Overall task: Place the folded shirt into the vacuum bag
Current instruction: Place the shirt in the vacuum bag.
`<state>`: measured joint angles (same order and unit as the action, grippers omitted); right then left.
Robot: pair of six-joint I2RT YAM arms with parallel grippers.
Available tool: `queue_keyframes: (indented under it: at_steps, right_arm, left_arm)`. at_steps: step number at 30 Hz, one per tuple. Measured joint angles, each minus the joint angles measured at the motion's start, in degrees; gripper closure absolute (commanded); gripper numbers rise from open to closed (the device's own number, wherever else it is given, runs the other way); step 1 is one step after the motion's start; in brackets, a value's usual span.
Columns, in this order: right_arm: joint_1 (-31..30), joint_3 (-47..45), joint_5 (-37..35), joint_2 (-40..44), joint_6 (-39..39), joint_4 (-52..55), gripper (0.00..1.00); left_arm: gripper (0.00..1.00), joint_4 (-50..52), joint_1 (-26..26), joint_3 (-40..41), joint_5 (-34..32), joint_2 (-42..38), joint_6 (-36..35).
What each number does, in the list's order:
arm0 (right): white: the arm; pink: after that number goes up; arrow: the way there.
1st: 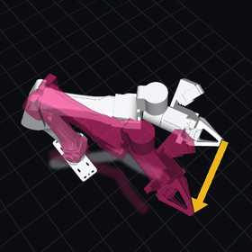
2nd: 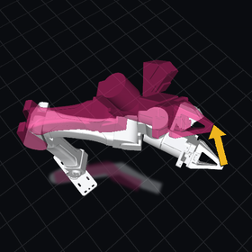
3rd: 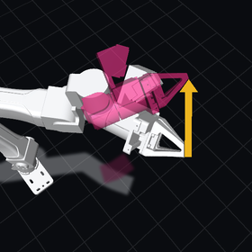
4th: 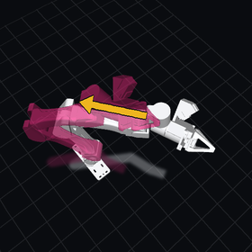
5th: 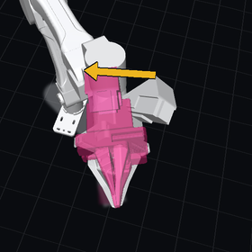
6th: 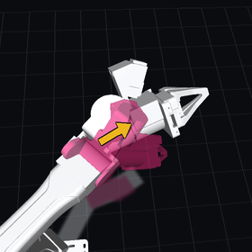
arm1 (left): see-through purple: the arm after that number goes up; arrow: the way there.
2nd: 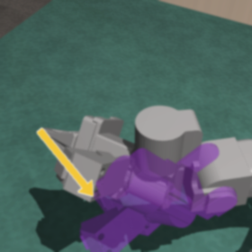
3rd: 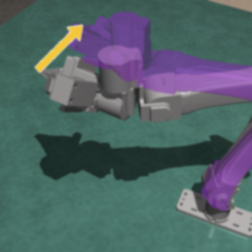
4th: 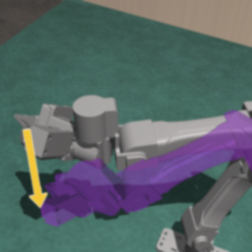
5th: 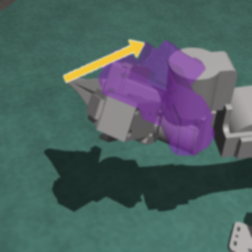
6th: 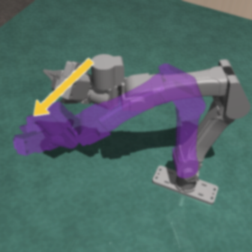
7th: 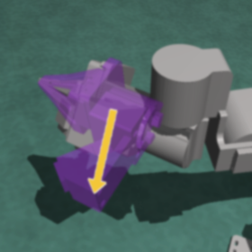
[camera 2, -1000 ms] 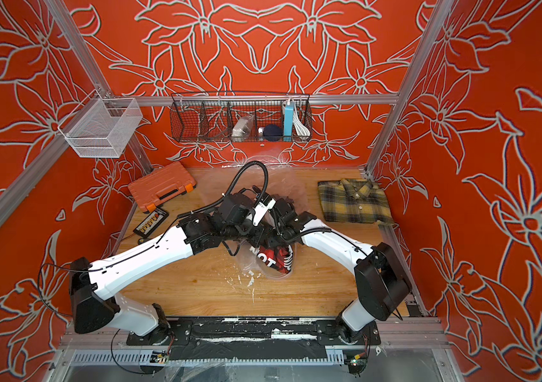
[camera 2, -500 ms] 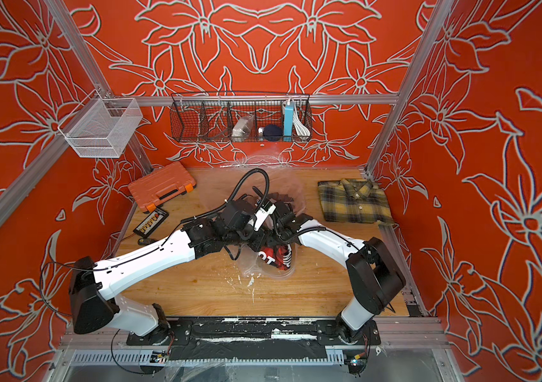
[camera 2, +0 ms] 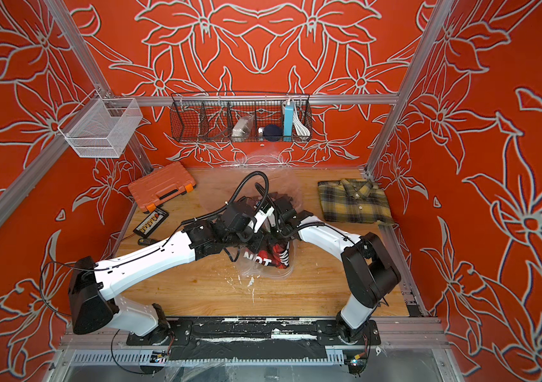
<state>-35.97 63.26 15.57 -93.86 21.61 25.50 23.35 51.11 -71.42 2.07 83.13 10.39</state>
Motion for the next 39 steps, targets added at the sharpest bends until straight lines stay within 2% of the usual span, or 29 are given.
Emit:
queue_keyframes:
  at_steps: [8,13,21,24,26,27,28,31,32,39]
  right_arm:
    - [2.3,-0.5,-0.6,8.6,-1.2,7.5,0.02]
    - [2.3,-3.9,-6.8,14.9,-0.2,10.7,0.08]
    - [2.2,-6.1,-19.5,15.3,4.2,12.3,0.31]
    - [2.2,-8.2,-24.0,16.3,7.0,11.6,0.45]
    - [2.3,-9.8,-26.4,18.3,8.6,11.3,0.58]
    - [2.3,-10.6,-27.2,19.5,9.4,11.0,0.59]
    - [2.3,-11.4,-28.0,21.2,10.4,10.5,0.58]
    - [2.3,-12.9,-29.3,25.6,12.9,9.6,0.39]
    - [2.3,-12.9,-29.6,26.7,13.4,9.6,0.36]
    - [2.3,-13.3,-27.7,31.2,15.8,11.3,0.35]
  left_arm:
    - [1.00,0.2,0.3,1.6,-0.9,-2.8,-0.3]
    - [1.00,0.2,0.2,2.1,-0.9,-3.0,-0.3]
    - [1.00,-1.1,0.2,2.1,0.1,-2.3,0.0]
    - [1.00,-1.6,0.2,2.1,0.6,-1.5,0.1]
    - [1.00,-1.6,0.2,2.1,0.9,-0.9,0.1]
    - [1.00,-1.6,0.2,2.1,0.9,-0.7,0.1]
    - [1.00,-1.6,0.2,2.1,0.9,-0.5,0.1]
    - [1.00,-1.6,0.2,2.1,1.2,0.3,0.2]
    - [1.00,-1.6,0.2,2.1,1.3,0.6,0.3]
    - [1.00,-1.6,0.2,2.1,2.0,2.5,0.9]
